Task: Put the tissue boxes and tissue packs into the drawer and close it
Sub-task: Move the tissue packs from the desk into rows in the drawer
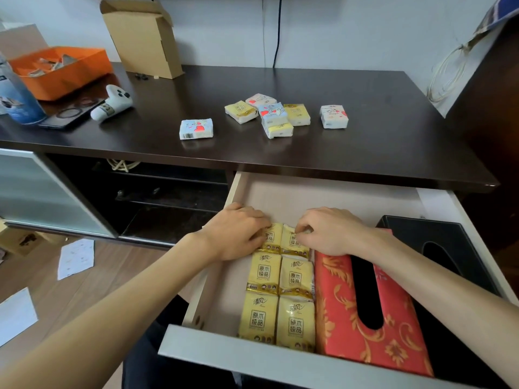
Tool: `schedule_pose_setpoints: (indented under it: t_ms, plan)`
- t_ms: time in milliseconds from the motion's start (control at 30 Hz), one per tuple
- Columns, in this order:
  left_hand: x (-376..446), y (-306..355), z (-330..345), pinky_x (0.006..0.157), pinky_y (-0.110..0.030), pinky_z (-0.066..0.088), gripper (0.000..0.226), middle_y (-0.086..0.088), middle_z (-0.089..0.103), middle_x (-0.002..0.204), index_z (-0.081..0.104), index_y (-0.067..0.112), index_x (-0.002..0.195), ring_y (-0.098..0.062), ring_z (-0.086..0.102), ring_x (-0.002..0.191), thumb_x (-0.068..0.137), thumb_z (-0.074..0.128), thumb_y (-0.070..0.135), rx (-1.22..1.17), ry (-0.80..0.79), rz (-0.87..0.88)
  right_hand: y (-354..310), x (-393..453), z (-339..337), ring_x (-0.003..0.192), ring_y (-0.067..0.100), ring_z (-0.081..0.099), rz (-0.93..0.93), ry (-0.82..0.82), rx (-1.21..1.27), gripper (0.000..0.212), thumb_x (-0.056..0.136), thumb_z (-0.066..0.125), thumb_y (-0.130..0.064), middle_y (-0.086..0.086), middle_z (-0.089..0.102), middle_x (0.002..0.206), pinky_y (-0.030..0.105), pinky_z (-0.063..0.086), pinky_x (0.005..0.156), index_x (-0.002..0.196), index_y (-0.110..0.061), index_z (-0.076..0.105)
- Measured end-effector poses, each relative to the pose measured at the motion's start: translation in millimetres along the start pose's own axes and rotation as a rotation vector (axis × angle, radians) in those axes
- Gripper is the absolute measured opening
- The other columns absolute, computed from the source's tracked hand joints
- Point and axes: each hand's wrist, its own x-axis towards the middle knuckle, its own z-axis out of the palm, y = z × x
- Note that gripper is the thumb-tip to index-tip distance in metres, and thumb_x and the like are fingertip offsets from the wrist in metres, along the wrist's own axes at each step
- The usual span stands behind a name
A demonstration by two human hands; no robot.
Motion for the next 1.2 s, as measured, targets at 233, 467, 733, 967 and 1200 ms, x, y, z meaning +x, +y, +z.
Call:
schedule_pose_setpoints:
  t_ms: [233, 467, 733, 967, 1200]
  plan:
    - [3, 0, -2, 0.101, -0.038, 0.039, 0.041, 0.004, 0.060, 0.127, 0.057, 0.026, 0.127, -0.019, 0.056, 0.119, 0.094, 0.054, 0.050, -0.016, -0.036, 0.023, -2, -1, 6, 0.066, 0.022, 0.058, 0.110, 0.108, 0.022, 0.024, 0.078, 0.047, -0.029, -0.004, 0.063, 0.070, 0.034, 0.039, 0.057, 0.062, -0.022, 0.062]
    - [6, 1, -15, 0.104, -0.038, 0.041, 0.050, 0.003, 0.054, 0.134, 0.053, 0.025, 0.135, -0.018, 0.047, 0.126, 0.093, 0.054, 0.053, -0.059, 0.028, 0.006, -4, -8, -7, 0.098, 0.019, 0.064, 0.041, 0.296, 0.183, 0.025, 0.093, 0.052, -0.030, -0.011, 0.071, 0.103, 0.040, 0.052, 0.083, 0.094, -0.031, 0.077]
    - [33, -35, -76, 0.091, -0.030, 0.050, 0.033, 0.010, 0.059, 0.127, 0.060, 0.025, 0.127, -0.008, 0.053, 0.116, 0.097, 0.052, 0.034, -0.297, 0.447, -0.175, 36, 27, -83, 0.096, 0.004, 0.059, -0.064, 0.734, 0.224, 0.022, 0.093, 0.058, -0.023, -0.018, 0.070, 0.107, 0.035, 0.050, 0.081, 0.104, -0.033, 0.074]
    - [114, -75, -98, 0.104, -0.042, 0.045, 0.053, 0.002, 0.039, 0.153, 0.045, 0.023, 0.144, -0.019, 0.039, 0.139, 0.094, 0.057, 0.035, -0.367, 0.450, -0.337, 77, 96, -96, 0.141, 0.026, 0.032, 0.144, 0.717, 0.029, 0.054, 0.095, 0.059, -0.023, 0.008, 0.040, 0.155, 0.042, 0.043, 0.108, 0.145, -0.008, 0.047]
    - [170, -96, -91, 0.108, -0.042, 0.040, 0.058, -0.003, 0.040, 0.154, 0.042, 0.026, 0.146, -0.025, 0.043, 0.136, 0.092, 0.058, 0.041, -0.494, 0.321, -0.457, 84, 111, -92, 0.139, 0.021, 0.038, 0.231, 0.682, 0.031, 0.051, 0.099, 0.050, -0.033, 0.002, 0.042, 0.155, 0.037, 0.046, 0.103, 0.147, -0.018, 0.046]
